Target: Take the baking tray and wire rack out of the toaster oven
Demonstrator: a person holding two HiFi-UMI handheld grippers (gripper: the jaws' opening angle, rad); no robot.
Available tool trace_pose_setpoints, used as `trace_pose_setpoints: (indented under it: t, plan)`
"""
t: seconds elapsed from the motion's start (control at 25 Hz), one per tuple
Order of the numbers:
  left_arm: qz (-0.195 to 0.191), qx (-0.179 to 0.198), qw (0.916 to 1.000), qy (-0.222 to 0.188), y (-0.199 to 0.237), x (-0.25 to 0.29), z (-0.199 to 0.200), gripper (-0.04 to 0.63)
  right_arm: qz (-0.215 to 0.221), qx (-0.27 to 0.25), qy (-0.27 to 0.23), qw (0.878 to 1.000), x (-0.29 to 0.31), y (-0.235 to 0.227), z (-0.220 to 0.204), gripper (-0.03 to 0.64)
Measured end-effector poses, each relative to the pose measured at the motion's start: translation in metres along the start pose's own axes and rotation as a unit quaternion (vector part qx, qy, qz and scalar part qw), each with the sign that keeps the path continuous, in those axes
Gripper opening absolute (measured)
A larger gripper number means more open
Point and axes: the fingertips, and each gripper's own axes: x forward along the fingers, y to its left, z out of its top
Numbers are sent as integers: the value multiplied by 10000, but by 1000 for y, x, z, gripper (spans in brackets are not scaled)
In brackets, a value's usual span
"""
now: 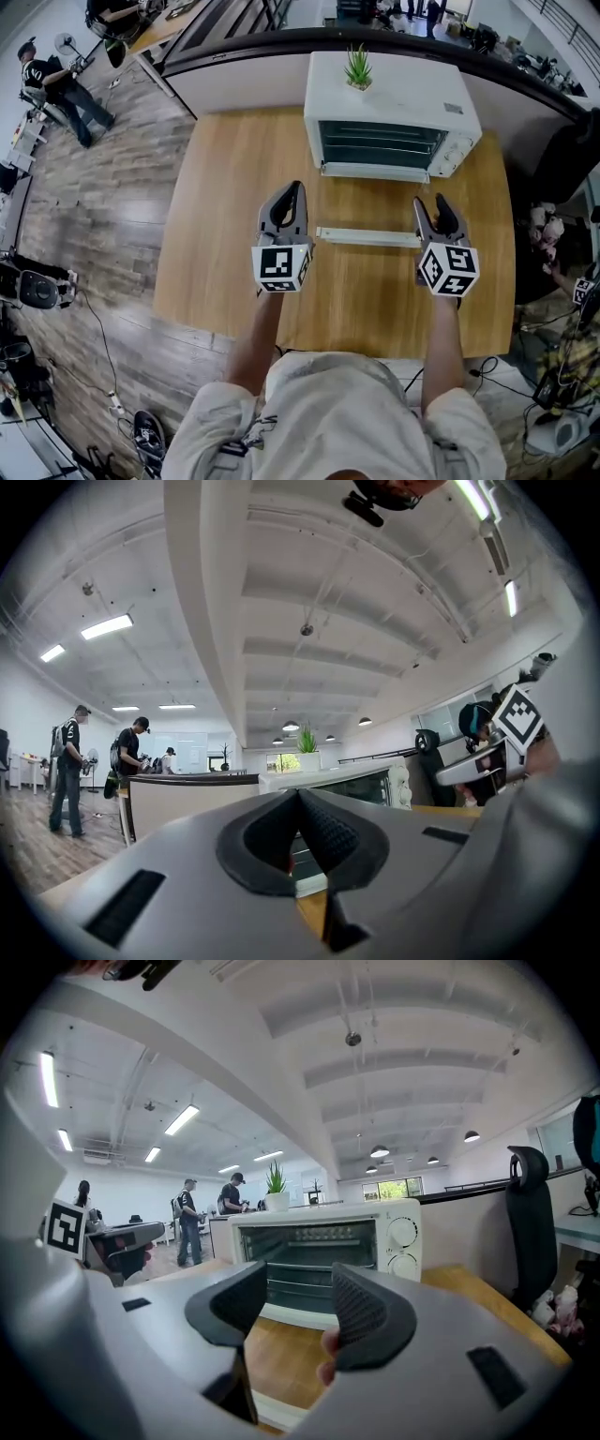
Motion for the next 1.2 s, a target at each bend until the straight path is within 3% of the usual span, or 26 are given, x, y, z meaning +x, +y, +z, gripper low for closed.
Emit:
trace_pose_setpoints:
  t: [0.88,1.2]
  plan:
    - [-197,-291,9986,402,15,32,-67,15,355,520,766,9951,124,26,-58,227]
    - [-214,-424,9972,573,16,46,-91,15,315,1391,822,9864,159,21,-76,218]
